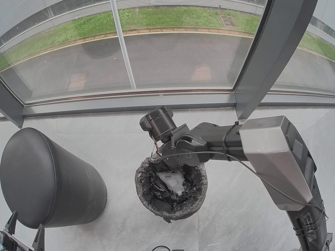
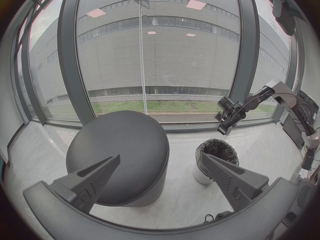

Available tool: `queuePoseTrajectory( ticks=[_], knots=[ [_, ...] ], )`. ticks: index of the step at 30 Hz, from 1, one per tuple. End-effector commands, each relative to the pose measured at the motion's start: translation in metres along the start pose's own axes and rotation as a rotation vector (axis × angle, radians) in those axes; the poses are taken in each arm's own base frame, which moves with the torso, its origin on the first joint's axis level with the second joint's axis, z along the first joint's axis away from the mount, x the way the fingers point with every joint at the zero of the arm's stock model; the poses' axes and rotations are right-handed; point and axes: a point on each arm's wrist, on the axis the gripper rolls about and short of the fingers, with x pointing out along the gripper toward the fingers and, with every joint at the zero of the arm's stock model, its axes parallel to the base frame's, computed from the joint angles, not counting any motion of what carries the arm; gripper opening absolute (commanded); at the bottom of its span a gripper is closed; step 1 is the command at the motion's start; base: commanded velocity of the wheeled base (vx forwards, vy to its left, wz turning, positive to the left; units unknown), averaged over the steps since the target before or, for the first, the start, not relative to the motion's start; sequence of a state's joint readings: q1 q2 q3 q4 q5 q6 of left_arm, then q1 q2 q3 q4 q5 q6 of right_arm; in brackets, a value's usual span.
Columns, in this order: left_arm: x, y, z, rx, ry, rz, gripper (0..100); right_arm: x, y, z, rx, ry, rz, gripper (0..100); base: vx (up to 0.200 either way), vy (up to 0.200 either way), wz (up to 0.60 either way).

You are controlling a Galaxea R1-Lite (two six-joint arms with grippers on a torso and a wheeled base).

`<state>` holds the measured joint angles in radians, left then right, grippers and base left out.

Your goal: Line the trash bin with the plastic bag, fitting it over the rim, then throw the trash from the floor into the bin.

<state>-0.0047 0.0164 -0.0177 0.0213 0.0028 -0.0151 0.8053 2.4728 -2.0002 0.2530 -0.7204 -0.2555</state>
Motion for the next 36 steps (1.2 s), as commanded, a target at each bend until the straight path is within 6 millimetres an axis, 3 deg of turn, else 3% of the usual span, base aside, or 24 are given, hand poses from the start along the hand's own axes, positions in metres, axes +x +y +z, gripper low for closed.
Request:
queuePoseTrajectory(
  ticks=[1, 5, 9, 21, 24, 27, 28, 30, 33, 36],
  knots=[
    [0.000, 0.000, -0.004, 0.000, -0.003, 0.000, 100, -0.037, -0.023, 0.018, 0.033, -0.059, -0.010, 0, 0.000, 0.000, 0.00],
    [0.000, 0.000, -0.004, 0.000, -0.003, 0.000, 100, -0.060, -0.034, 0.025, 0.034, -0.077, -0.014, 0, 0.000, 0.000, 0.00],
    [0.000, 0.000, -0.004, 0.000, -0.003, 0.000, 100, -0.100, -0.061, 0.028, 0.016, -0.066, -0.017, 0, 0.000, 0.000, 0.00],
    [0.000, 0.000, -0.004, 0.000, -0.003, 0.000, 100, -0.179, -0.143, 0.023, 0.092, -0.085, -0.104, 0, 0.000, 0.000, 0.00],
    [0.000, 0.000, -0.004, 0.000, -0.003, 0.000, 100, -0.207, -0.173, 0.011, 0.105, -0.078, -0.112, 0, 0.000, 0.000, 0.00],
    [0.000, 0.000, -0.004, 0.000, -0.003, 0.000, 100, -0.215, -0.188, 0.004, 0.106, -0.059, -0.124, 0, 0.000, 0.000, 0.00],
    [0.000, 0.000, -0.004, 0.000, -0.003, 0.000, 100, -0.224, -0.212, -0.010, 0.111, -0.017, -0.149, 0, 0.000, 0.000, 0.00],
    [0.000, 0.000, -0.004, 0.000, -0.003, 0.000, 100, -0.231, -0.236, -0.026, 0.132, 0.037, -0.184, 0, 0.000, 0.000, 0.00],
    [0.000, 0.000, -0.004, 0.000, -0.003, 0.000, 100, -0.238, -0.256, -0.040, 0.168, 0.080, -0.216, 0, 0.000, 0.000, 0.00],
    [0.000, 0.000, -0.004, 0.000, -0.003, 0.000, 100, -0.261, -0.284, -0.064, 0.200, 0.129, -0.258, 0, 0.000, 0.000, 0.00]
  ],
)
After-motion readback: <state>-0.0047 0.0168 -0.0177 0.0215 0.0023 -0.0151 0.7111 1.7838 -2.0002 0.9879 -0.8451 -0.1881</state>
